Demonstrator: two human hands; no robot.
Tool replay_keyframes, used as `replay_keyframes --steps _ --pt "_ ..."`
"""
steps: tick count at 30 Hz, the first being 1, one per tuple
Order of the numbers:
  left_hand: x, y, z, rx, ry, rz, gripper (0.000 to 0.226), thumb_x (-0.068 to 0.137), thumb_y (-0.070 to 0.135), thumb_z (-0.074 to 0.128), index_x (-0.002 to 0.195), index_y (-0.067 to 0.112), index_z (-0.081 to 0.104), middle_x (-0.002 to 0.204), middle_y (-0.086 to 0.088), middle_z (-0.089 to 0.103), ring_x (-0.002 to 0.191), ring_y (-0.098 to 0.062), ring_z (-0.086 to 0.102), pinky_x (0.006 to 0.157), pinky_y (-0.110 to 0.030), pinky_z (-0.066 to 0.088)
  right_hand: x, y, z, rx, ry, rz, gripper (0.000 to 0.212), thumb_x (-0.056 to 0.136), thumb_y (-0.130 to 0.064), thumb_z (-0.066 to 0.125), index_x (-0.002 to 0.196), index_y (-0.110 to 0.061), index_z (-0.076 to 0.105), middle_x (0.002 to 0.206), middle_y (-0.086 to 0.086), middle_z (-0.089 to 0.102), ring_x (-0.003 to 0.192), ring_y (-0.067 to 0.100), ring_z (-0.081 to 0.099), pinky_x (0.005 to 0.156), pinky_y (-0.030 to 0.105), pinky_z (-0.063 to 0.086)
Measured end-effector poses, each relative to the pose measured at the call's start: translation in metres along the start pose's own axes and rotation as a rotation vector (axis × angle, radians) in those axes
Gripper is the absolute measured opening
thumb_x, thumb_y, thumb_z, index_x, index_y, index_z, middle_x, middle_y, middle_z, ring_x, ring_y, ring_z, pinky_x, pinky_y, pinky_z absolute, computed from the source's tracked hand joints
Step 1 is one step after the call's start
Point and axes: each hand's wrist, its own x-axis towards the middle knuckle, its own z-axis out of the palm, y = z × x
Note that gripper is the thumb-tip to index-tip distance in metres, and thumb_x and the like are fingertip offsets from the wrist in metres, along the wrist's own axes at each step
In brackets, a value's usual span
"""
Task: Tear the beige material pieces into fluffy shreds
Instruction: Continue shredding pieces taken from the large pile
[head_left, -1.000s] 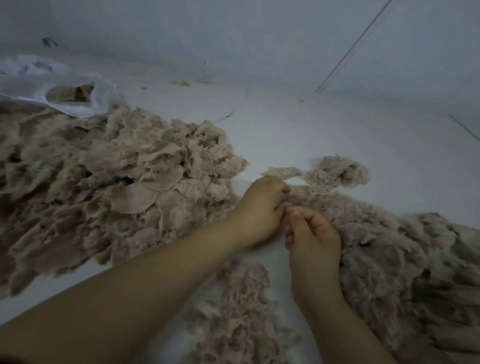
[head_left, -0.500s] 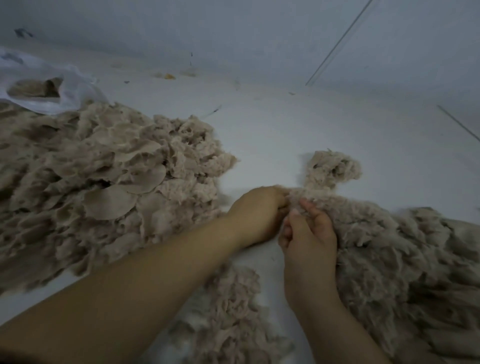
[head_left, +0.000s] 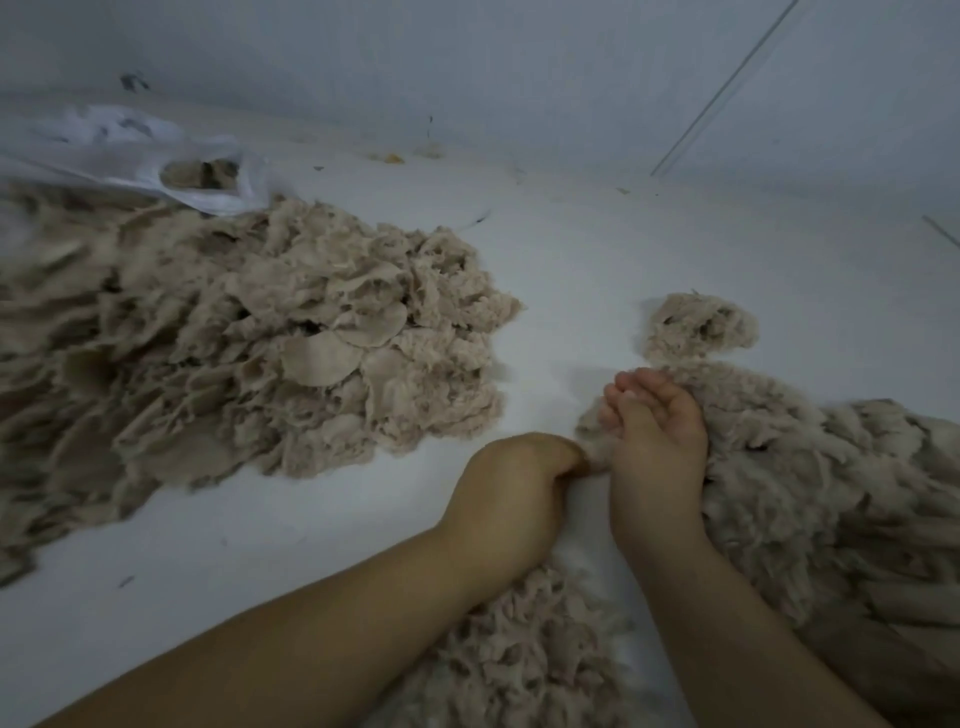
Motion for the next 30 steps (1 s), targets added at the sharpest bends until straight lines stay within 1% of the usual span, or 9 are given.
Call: replay_keyframes --steps 3,5,8,11,14,19,22,24,30 --pt "0.014 -0.004 -0.003 -0.12 0.127 -0.13 0.033 0.079 -0.008 0.058 0.105 0.007 0.073 0.096 -0.001 0.07 0.089 -0.015 0.062 0.08 -0.015 0.046 -0.001 0.001 -0.002 -0.213 -0.097 -0.019 0.021 0.098 0.0 0.053 0.099 -0.018 0.064 0.109 0.006 0.07 0.102 0.018 0.067 0.09 0.031 0.055" --pt "0.022 -0.006 -0.006 -0.264 0.167 -0.306 0.031 0.081 -0.013 0.059 0.101 0.007 0.07 0.086 0.007 0.064 0.077 -0.007 0.061 0.072 -0.01 0.048 -0.001 0.001 0.0 -0.312 -0.201 0.004 0.026 0.095 0.005 0.055 0.105 -0.017 0.064 0.111 0.003 0.069 0.102 0.014 0.066 0.087 0.025 0.055" --pt "0.025 -0.014 -0.012 -0.619 0.242 -0.505 0.024 0.089 -0.01 0.058 0.1 0.01 0.065 0.085 -0.005 0.068 0.073 -0.013 0.064 0.067 -0.021 0.055 -0.005 0.001 0.003 -0.348 -0.355 0.013 0.041 0.091 0.007 0.061 0.119 -0.023 0.06 0.115 -0.006 0.065 0.104 0.003 0.063 0.086 0.019 0.054" --pt "0.021 -0.019 -0.018 -1.004 0.275 -0.542 0.014 0.095 -0.006 0.053 0.096 0.005 0.062 0.074 -0.014 0.066 0.057 -0.02 0.06 0.054 -0.03 0.053 -0.006 -0.002 0.004 -0.32 -0.378 -0.002 0.033 0.093 0.005 0.06 0.11 -0.023 0.063 0.099 -0.003 0.068 0.082 -0.001 0.066 0.07 0.014 0.054" --pt "0.021 -0.021 -0.019 -1.012 0.246 -0.524 0.018 0.099 0.003 0.049 0.088 0.004 0.063 0.064 -0.011 0.063 0.047 -0.016 0.055 0.046 -0.027 0.047 -0.006 -0.004 0.003 -0.281 -0.305 -0.016 0.025 0.095 0.001 0.06 0.096 -0.023 0.068 0.086 0.004 0.068 0.064 0.001 0.061 0.059 0.015 0.049" --pt "0.022 -0.024 -0.019 -0.917 0.251 -0.508 0.023 0.101 0.008 0.049 0.082 0.007 0.064 0.057 0.001 0.062 0.041 -0.011 0.049 0.042 -0.019 0.04 -0.005 -0.007 0.001 -0.1 -0.216 0.022 0.016 0.096 -0.003 0.063 0.1 -0.017 0.069 0.087 0.001 0.067 0.068 0.003 0.061 0.067 0.02 0.05" --pt "0.023 -0.025 -0.02 -0.992 0.253 -0.515 0.023 0.1 0.007 0.05 0.083 0.007 0.065 0.064 -0.005 0.063 0.044 -0.014 0.049 0.044 -0.023 0.043 -0.006 -0.006 0.002 -0.164 -0.36 0.036 0.023 0.095 -0.006 0.064 0.113 -0.02 0.068 0.1 -0.004 0.071 0.083 0.002 0.068 0.072 0.015 0.052" --pt "0.022 -0.026 -0.019 -1.016 0.239 -0.512 0.022 0.099 0.007 0.052 0.082 0.009 0.066 0.065 -0.007 0.064 0.046 -0.014 0.049 0.045 -0.023 0.043 -0.009 -0.006 0.004 -0.226 -0.454 0.027 0.026 0.094 -0.005 0.066 0.116 -0.017 0.067 0.098 -0.001 0.072 0.084 0.003 0.07 0.071 0.014 0.053" --pt "0.022 -0.031 -0.021 -1.039 0.302 -0.505 0.017 0.095 0.006 0.059 0.08 0.011 0.063 0.05 -0.006 0.051 0.037 -0.01 0.038 0.038 -0.02 0.032 -0.01 -0.008 0.002 -0.274 -0.346 -0.036 0.013 0.092 -0.001 0.067 0.092 -0.013 0.072 0.084 0.003 0.073 0.073 0.008 0.068 0.067 0.022 0.058"
